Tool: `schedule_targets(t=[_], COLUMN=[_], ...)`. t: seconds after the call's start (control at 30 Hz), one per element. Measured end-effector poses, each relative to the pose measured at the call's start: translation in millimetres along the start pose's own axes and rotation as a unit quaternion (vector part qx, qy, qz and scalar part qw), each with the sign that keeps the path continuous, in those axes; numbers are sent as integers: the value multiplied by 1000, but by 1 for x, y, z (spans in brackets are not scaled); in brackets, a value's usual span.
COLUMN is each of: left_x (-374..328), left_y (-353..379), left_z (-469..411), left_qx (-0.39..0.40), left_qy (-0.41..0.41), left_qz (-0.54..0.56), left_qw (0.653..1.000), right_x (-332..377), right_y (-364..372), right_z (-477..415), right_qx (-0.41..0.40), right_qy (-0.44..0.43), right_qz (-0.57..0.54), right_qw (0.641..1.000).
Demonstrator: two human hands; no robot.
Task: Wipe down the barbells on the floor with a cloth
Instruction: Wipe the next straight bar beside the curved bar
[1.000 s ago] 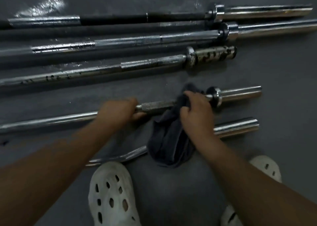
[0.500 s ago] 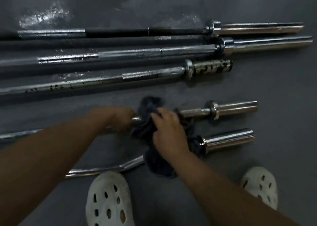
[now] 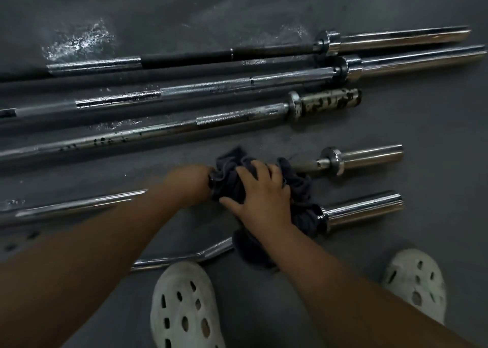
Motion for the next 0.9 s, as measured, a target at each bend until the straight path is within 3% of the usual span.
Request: schedule_targets(t=[0.1,0.23,0.37,0.6,0.9], left_x=[-2,1,4,-6,15], left_y=[-2,-3,-11,-34,-80], left_z=[19,49,72,128,265], left_qx=[-110,-214,-236,-241,-290], left_qy=[-5,50,63,74,67], left_qz=[-9,-17,-36,-41,-21], left_qw=[994,976,969,967,954], right_x=[11,7,14,37,70], right_y=[-16,-27,-40,-75,-122], right_z=[-4,1,17,82,182], right_qx=[-48,-7,13,-76,-131], right_qy=[-41,-50,-4,35,40], right_qz=[2,-8,-26,-78,-51], right_qw=[998,999,1000,993,989])
Point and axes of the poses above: each hand's wrist, its own z-axis away from the middle knuckle, its own y-axis out of the palm, x = y × z, the point moved 9 cm from there along -z, towards the middle knuckle, and after that the axes turned 6 degrees about -z, right-handed, at the moved point
